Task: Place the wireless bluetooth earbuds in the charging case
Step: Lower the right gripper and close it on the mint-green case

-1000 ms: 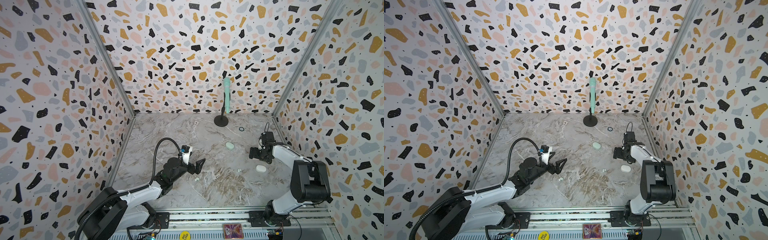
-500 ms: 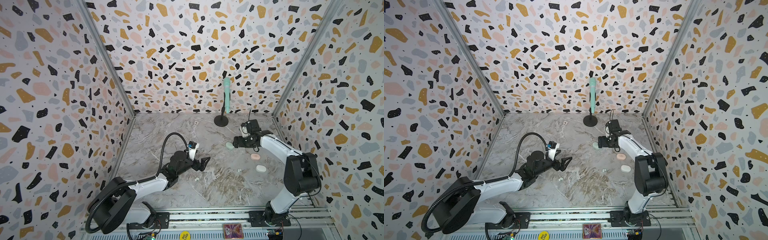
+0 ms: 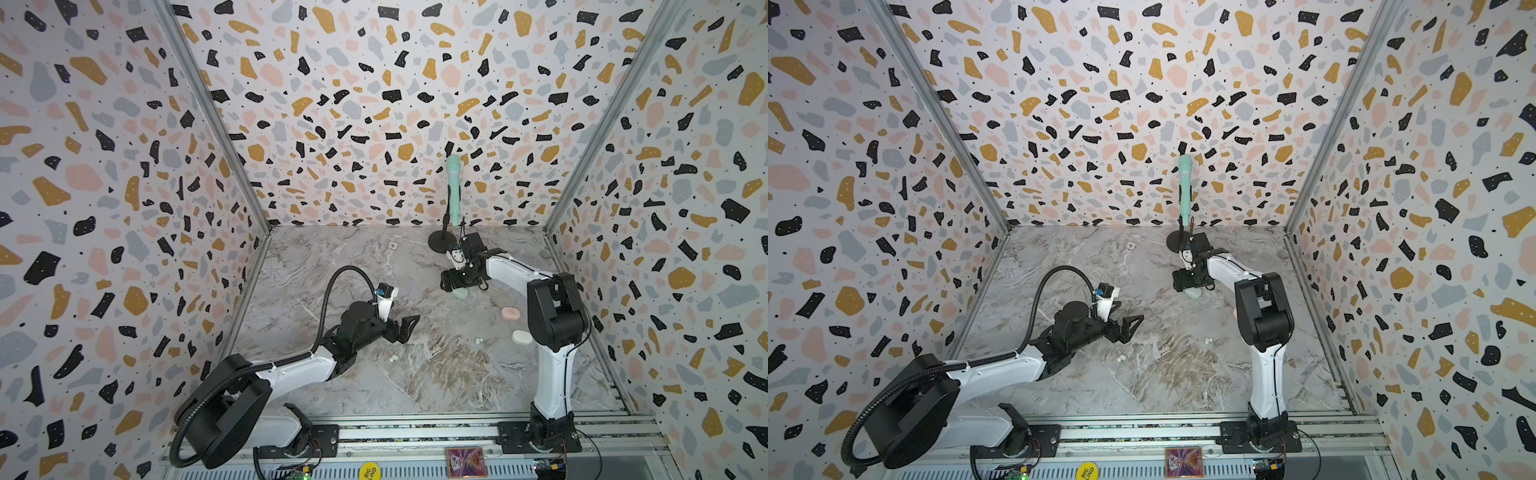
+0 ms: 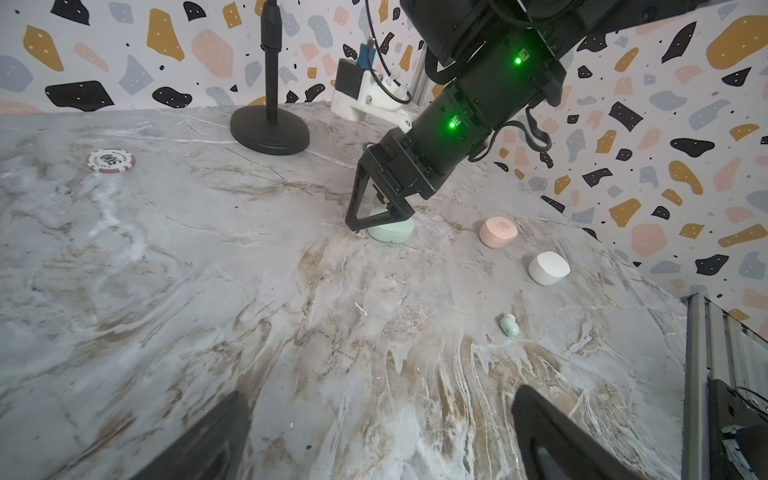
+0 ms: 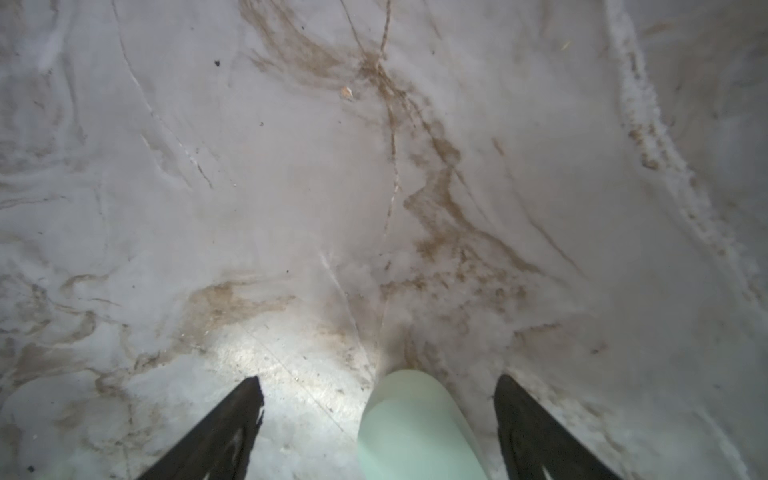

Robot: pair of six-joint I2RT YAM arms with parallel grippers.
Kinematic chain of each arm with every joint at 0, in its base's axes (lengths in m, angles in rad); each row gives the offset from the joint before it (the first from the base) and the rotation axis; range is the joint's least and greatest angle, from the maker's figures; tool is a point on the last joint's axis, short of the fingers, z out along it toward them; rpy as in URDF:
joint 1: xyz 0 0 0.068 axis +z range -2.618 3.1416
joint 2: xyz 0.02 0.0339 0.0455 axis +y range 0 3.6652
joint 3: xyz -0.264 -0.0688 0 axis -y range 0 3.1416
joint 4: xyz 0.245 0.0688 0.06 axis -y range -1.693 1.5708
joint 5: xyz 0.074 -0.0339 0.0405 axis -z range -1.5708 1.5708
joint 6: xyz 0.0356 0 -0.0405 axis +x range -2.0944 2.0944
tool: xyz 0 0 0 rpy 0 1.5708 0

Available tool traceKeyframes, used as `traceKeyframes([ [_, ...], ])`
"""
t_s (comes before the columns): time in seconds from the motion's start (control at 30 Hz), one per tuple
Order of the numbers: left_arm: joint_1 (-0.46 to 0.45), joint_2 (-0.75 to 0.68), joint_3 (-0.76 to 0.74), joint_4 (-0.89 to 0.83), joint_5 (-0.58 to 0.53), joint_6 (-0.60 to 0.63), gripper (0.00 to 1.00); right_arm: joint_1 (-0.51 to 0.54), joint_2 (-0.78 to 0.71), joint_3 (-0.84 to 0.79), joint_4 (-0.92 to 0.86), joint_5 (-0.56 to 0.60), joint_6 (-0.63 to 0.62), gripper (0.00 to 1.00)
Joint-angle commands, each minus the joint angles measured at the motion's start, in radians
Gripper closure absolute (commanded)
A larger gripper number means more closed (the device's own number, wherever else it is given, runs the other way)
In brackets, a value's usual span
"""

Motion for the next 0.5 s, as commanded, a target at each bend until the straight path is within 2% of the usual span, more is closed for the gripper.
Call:
traceKeyframes([
  [0.0, 0.003, -0.015, 0.002, 0.02, 0.001, 0.021, 0.0, 0.022, 0.002, 0.033, -0.043, -0.052, -0.057, 0.12],
  [0.1, 0.003, -0.016, 0.001, 0.021, 0.001, 0.022, 0.0, 0.048, 0.006, 0.026, -0.054, -0.08, -0.082, 0.12],
  [0.3, 0.005, -0.014, -0.002, 0.024, 0.002, 0.019, 0.0, 0.094, -0.019, 0.005, -0.096, -0.058, -0.086, 0.13],
  [0.47, 0.006, -0.009, -0.002, 0.029, 0.007, 0.017, 0.0, 0.118, -0.086, -0.038, -0.1, 0.01, -0.05, 0.13],
])
